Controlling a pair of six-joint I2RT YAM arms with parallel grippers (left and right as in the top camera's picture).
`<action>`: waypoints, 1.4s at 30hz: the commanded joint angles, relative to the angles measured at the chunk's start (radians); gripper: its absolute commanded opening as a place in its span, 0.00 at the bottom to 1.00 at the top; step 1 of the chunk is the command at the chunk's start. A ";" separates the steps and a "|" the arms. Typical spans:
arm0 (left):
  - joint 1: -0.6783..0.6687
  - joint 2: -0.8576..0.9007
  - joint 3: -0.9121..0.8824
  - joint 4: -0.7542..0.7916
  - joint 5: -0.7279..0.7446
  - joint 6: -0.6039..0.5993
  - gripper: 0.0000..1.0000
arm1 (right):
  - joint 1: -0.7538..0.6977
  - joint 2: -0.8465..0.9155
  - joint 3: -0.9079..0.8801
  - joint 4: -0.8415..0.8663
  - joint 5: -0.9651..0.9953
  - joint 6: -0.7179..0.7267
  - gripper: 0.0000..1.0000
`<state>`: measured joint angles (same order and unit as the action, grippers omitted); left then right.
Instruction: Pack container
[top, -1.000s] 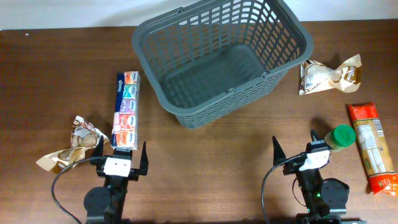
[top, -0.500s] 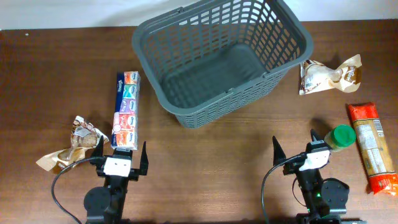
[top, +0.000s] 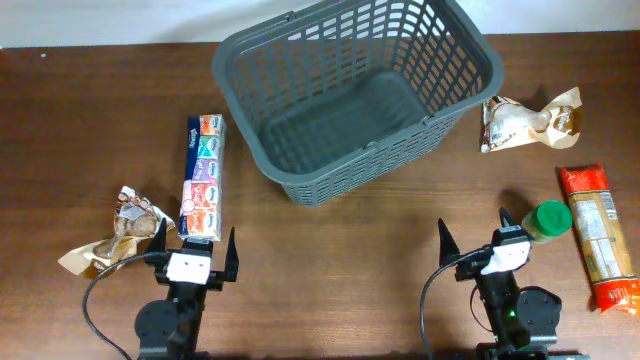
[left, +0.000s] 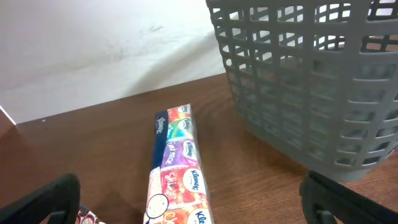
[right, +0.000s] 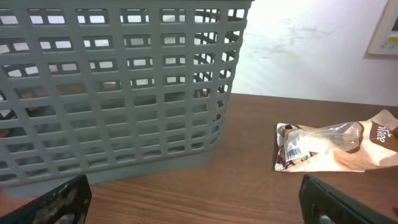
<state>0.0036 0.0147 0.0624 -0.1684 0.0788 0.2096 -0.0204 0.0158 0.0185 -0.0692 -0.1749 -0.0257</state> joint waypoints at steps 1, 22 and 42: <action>0.007 -0.010 -0.013 0.003 0.011 0.013 0.99 | 0.008 -0.012 -0.010 0.000 0.009 0.008 0.99; 0.006 0.002 -0.013 0.019 0.481 -0.341 0.99 | 0.008 -0.012 -0.010 0.000 -0.003 0.009 0.99; 0.006 0.067 0.179 -0.040 0.719 -0.345 0.99 | 0.005 0.007 0.151 0.021 -0.054 0.225 0.99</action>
<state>0.0036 0.0349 0.1093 -0.1261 0.8558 -0.1967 -0.0196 0.0162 0.0547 -0.0223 -0.3309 0.1452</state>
